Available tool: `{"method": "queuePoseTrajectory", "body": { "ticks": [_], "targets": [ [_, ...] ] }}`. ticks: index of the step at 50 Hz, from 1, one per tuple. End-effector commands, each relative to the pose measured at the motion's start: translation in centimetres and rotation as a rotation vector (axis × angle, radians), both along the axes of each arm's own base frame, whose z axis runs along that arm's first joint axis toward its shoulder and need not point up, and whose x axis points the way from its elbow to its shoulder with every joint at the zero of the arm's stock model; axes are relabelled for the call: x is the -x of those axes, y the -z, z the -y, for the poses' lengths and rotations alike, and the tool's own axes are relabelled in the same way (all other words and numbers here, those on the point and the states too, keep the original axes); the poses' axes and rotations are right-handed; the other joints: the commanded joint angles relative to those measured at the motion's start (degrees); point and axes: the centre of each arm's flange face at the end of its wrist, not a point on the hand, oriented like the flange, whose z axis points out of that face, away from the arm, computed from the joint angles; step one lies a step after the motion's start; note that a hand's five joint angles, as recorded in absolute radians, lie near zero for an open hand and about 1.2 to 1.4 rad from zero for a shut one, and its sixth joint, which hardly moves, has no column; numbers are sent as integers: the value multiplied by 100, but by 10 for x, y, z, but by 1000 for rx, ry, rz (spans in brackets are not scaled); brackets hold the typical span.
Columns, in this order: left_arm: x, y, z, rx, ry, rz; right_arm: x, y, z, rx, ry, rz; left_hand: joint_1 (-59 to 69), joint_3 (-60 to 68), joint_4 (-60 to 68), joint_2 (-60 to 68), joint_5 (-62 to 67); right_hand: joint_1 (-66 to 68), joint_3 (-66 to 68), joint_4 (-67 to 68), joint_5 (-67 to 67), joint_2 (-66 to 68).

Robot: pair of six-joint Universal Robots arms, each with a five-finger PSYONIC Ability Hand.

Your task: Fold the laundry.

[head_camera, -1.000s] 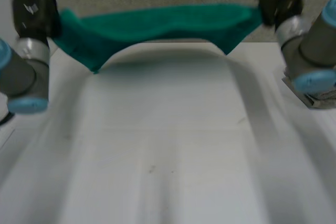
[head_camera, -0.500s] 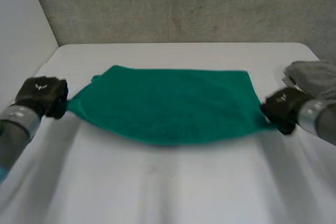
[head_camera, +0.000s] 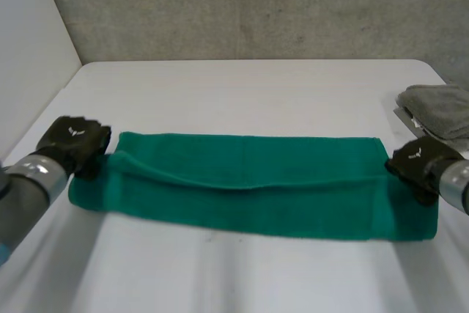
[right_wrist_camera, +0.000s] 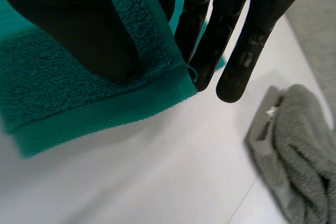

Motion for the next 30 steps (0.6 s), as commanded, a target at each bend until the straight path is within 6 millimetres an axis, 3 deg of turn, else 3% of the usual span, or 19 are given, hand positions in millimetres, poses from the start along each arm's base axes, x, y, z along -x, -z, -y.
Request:
{"method": "queuePoseTrajectory", "body": {
  "ticks": [1,9,16,17,18,21,22,23,24,26,28,30],
  "targets": [
    [11,19,40,48,-43,-54,-11,17,38,139,34,15,1550,1159,1116,1125,1404,2335,1240,1180,1286,1267],
    [26,49,78,52,-131,-17,-23,33,69,195,48,-5,1550,1159,1116,1125,1404,2335,1240,1180,1286,1267],
    [34,59,96,87,-125,-22,-32,38,96,254,57,1,1550,1159,1116,1125,1404,2335,1240,1180,1286,1267],
    [35,60,96,91,-122,-23,-33,39,99,260,56,3,1550,1159,1116,1125,1404,2025,930,870,976,956],
    [36,59,97,102,-120,-25,-37,37,103,282,49,8,1550,1159,1116,1125,1404,-210,-1305,-1365,-1259,-1279],
    [41,56,99,136,-112,-35,-43,30,110,331,46,31,1550,1159,1116,1125,1404,-768,-1863,-1923,-1817,-1837],
    [41,56,99,142,-114,-37,-44,25,116,372,54,55,1550,1159,1116,1125,1404,-2236,-3331,-3391,-3285,-3305],
    [42,55,99,146,-114,-38,-44,21,120,394,65,64,1186,795,752,761,1040,-3083,-4178,-4238,-4132,-4152],
    [42,54,99,150,-114,-39,-44,18,122,410,72,73,-633,-1024,-1067,-1058,-779,-3741,-4836,-4896,-4790,-4810],
    [44,55,96,148,-107,-39,-42,8,125,442,100,99,-3078,-3469,-3512,-3503,-3224,-4665,-5760,-5820,-5714,-5733],
    [50,55,91,142,-91,-40,-39,2,126,453,121,114,-5450,-5841,-5884,-5875,-5596,-4665,-5760,-5820,-5714,-5733],
    [56,56,85,133,-73,-40,-37,-9,123,467,142,137,-5445,-5836,-5879,-5870,-5591,-4665,-5760,-5820,-5714,-5733]
  ]
}}
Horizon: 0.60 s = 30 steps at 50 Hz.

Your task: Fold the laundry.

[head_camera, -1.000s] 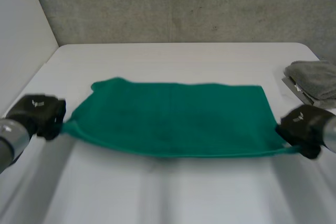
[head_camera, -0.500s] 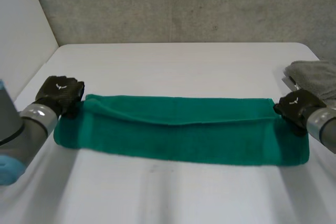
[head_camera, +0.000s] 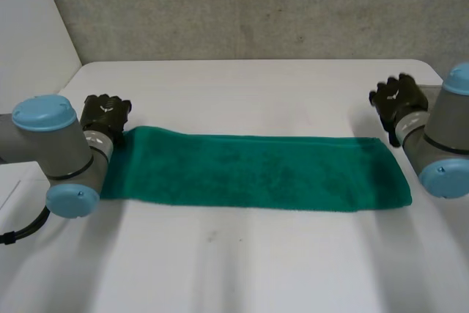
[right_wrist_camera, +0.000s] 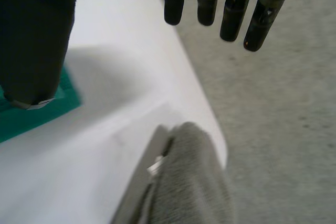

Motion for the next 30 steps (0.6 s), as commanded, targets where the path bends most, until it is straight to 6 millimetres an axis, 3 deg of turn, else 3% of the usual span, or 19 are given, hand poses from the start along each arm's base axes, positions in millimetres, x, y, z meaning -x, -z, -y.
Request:
{"method": "queuePoseTrajectory", "body": {
  "ticks": [1,3,11,16,20,30],
  "targets": [
    [14,1,-15,-16,43,1,7,-37,-2,73,55,85,-2286,-2691,-2647,-2654,-2650,-164,-237,-357,-381,-272],
    [14,-3,-24,-20,47,4,8,-44,-9,67,60,104,-2286,-2691,-2647,-2654,-2650,-164,-237,-357,-381,-272],
    [10,-29,-49,-2,60,-12,17,-43,-70,-152,35,103,-2286,-2691,-2647,-2654,-2650,-164,-237,-357,-381,-272],
    [4,-35,-69,-11,69,-13,34,-24,-108,-346,3,150,-2286,-2692,-2647,-2654,-2650,-164,-237,-357,-381,-272],
    [2,-33,-78,-25,68,-11,39,-4,-125,-444,-15,228,-2291,-2696,-2652,-2659,-2655,413,340,220,197,306],
    [1,-27,-79,-41,67,-7,51,25,-121,-382,-45,298,-2291,-2696,-2652,-2659,-2655,2030,1957,1837,1813,1922]
  ]
}}
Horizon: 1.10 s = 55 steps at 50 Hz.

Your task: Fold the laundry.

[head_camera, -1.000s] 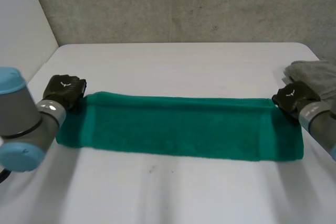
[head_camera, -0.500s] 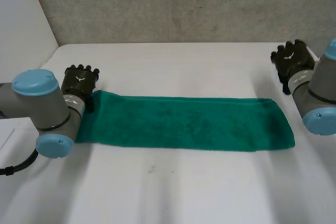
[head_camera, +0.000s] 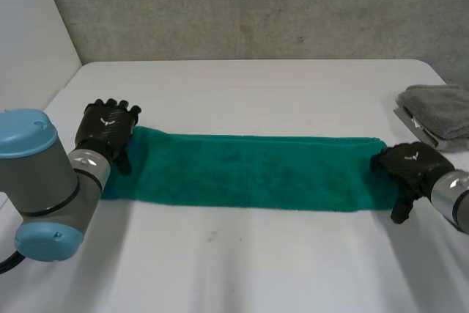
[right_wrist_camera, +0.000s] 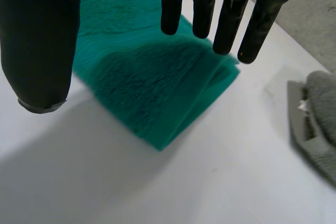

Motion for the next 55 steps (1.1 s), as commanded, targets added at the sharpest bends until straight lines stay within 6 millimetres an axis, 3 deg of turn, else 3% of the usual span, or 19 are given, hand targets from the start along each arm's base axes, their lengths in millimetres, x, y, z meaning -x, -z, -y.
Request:
{"method": "queuePoseTrajectory", "body": {
  "ticks": [1,8,9,10,11,16,23,29,32,36,37,39,40,43,44,47,48,52,55],
  "targets": [
    [-1,4,1,-9,-2,3,9,22,7,65,-4,47,-86,-211,-161,-172,-265,1604,1295,1326,1358,1327],
    [0,7,0,-17,0,5,10,48,21,67,0,30,-86,-211,-161,-172,-265,3217,2907,2938,2970,2939],
    [0,7,0,-17,0,5,11,48,23,72,2,27,-86,-211,-161,-172,-265,3803,3493,3525,3557,3525],
    [0,7,-1,-18,1,6,12,49,27,82,9,25,-86,-211,-161,-172,-265,6057,5747,5779,5811,5779],
    [0,7,-1,-18,0,6,13,49,30,86,18,23,-86,-211,-161,-172,-265,6307,5997,6029,6060,6029],
    [1,6,-2,-17,5,6,37,45,40,112,133,-17,-86,-211,-161,-172,-265,6309,6000,6031,6063,6032],
    [1,4,-4,-14,3,5,62,14,46,208,192,-88,-86,-211,-161,-172,-265,6309,6000,6031,6063,6032],
    [1,3,-5,-14,3,5,99,2,58,277,218,-313,-86,-211,-161,-172,-265,6309,6000,6031,6063,6032],
    [1,4,-6,-18,3,7,99,-4,62,314,191,-373,-86,-211,-161,-172,-265,6309,6000,6031,6063,6032],
    [0,2,-5,-15,0,6,59,-26,61,420,71,-395,-86,-211,-161,-172,-265,6309,6000,6031,6063,6032],
    [0,2,-6,-15,0,6,25,-39,55,484,-17,-369,-86,-211,-161,-172,-265,6309,6000,6031,6063,6032],
    [0,-1,-6,-8,2,4,-3,-49,49,535,-91,-342,-86,-211,-161,-172,-265,6309,6000,6031,6063,6032],
    [0,-2,-6,-5,2,3,-31,-58,39,580,-166,-314,-86,-211,-161,-172,-265,6309,6000,6031,6063,6032],
    [-1,-6,-6,7,-3,-1,-68,-65,24,630,-272,-276,-86,-211,-161,-172,-265,6309,6000,6031,6063,6032],
    [-1,-8,-6,10,-3,-2,-94,-64,13,648,-347,-254,-86,-211,-161,-172,-265,6309,6000,6031,6063,6032],
    [-2,-12,-5,23,-11,-7,-134,-60,-7,674,-467,-218,-86,-211,-161,-172,-265,6309,6000,6031,6063,6032],
    [-3,-13,-5,24,-12,-7,-166,-56,-28,690,-564,-183,-86,-211,-161,-172,-265,6309,6000,6031,6063,6032],
    [-5,-16,-5,33,-19,-10,-221,-44,-72,706,-748,-116,-86,-211,-161,-172,-265,6309,6000,6031,6063,6032],
    [-6,-17,-5,33,-20,-10,-246,-24,-90,689,-853,-84,-86,-211,-161,-172,-265,6309,6000,6031,6063,6032]
  ]
}}
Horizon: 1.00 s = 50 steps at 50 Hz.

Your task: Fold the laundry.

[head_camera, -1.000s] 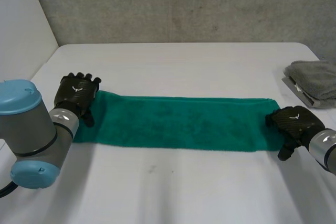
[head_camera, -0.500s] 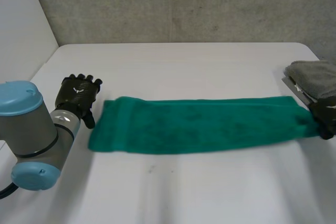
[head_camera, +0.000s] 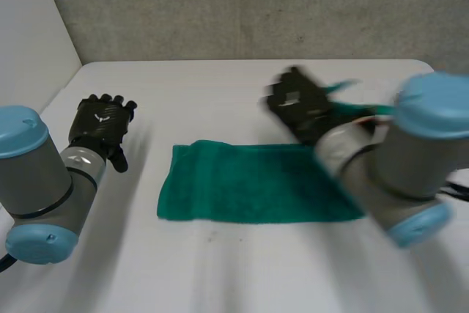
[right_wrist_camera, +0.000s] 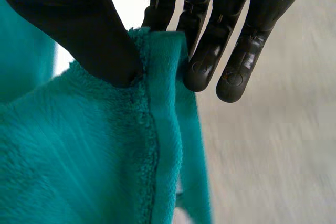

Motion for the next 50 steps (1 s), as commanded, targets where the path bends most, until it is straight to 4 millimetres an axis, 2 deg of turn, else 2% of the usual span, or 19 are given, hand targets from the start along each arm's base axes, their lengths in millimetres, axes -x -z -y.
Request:
{"method": "queuePoseTrajectory", "body": {
  "ticks": [1,3,6,10,12,13,16,17,20,21,22,24,27,28,32,35,38,41,50],
  "targets": [
    [-3,-3,0,6,-7,-2,-73,37,-57,-37,-279,-20,-86,-212,-161,-172,-266,2397,1195,1179,1315,1291],
    [-2,-2,0,5,-5,-2,-82,46,-66,-50,-328,-27,-86,-212,-161,-172,-266,2397,1195,1179,1315,1291],
    [-2,-2,0,3,-4,-2,-100,72,-97,-94,-459,-52,-86,-212,-161,-172,-266,2397,1195,1179,1315,1291],
    [-2,-1,0,1,-1,-2,-104,87,-103,-125,-470,-70,-86,-212,-161,-172,-266,2386,1184,1168,1304,1280],
    [-1,-1,-1,3,4,-2,-103,84,-101,-137,-447,-64,-86,-212,-161,-172,-266,-793,-1995,-2011,-1875,-1899],
    [0,-1,-1,3,5,-2,-100,79,-99,-167,-413,-51,-86,-212,-161,-172,-266,-3491,-4693,-4709,-4573,-4597],
    [2,-3,-2,9,12,-8,-95,63,-92,-241,-335,20,-86,-212,-161,-172,-266,-4525,-5727,-5743,-5607,-5631],
    [3,-4,-2,13,15,-11,-86,52,-77,-313,-257,95,-86,-212,-161,-172,-266,-4603,-5805,-5821,-5685,-5709],
    [9,-8,-3,22,38,-37,-62,38,-45,-452,-103,229,-86,-212,-161,-172,-266,-4603,-5805,-5821,-5685,-5709],
    [12,-10,-5,23,54,-49,-42,30,-29,-544,-10,315,-86,-212,-161,-172,-266,-4603,-5805,-5821,-5685,-5709],
    [16,-11,-6,25,76,-64,-32,27,-24,-591,31,350,-86,-212,-161,-172,-266,-4603,-5805,-5821,-5685,-5709],
    [31,-17,-11,27,149,-119,-6,24,-19,-729,123,432,-86,-212,-161,-172,-266,-4603,-5805,-5821,-5685,-5709],
    [49,-22,-19,8,246,-191,15,29,-18,-828,194,465,-82,-207,-157,-168,-262,-4603,-5805,-5821,-5685,-5709],
    [53,-23,-20,4,268,-207,27,36,-16,-864,229,460,-82,-207,-157,-168,-262,-4603,-5805,-5821,-5685,-5709],
    [72,-18,-25,-38,350,-244,48,56,-17,-906,288,412,2,-123,-73,-84,-178,-4603,-5805,-5821,-5685,-5709],
    [91,-1,-31,-101,405,-226,58,66,-15,-896,315,379,36,-89,-39,-50,-144,-4379,-5581,-5598,-5461,-5485],
    [104,12,-40,-176,439,-196,59,71,-16,-871,311,362,53,-73,-22,-33,-127,-3873,-5075,-5092,-4955,-4979],
    [109,18,-45,-220,455,-180,59,74,-16,-837,299,355,70,-56,-5,-16,-110,-3099,-4301,-4317,-4181,-4205],
    [111,37,-36,-256,444,-166,55,78,-17,-803,280,336,171,45,96,85,-9,-2577,-3779,-3795,-3659,-3683]
  ]
}}
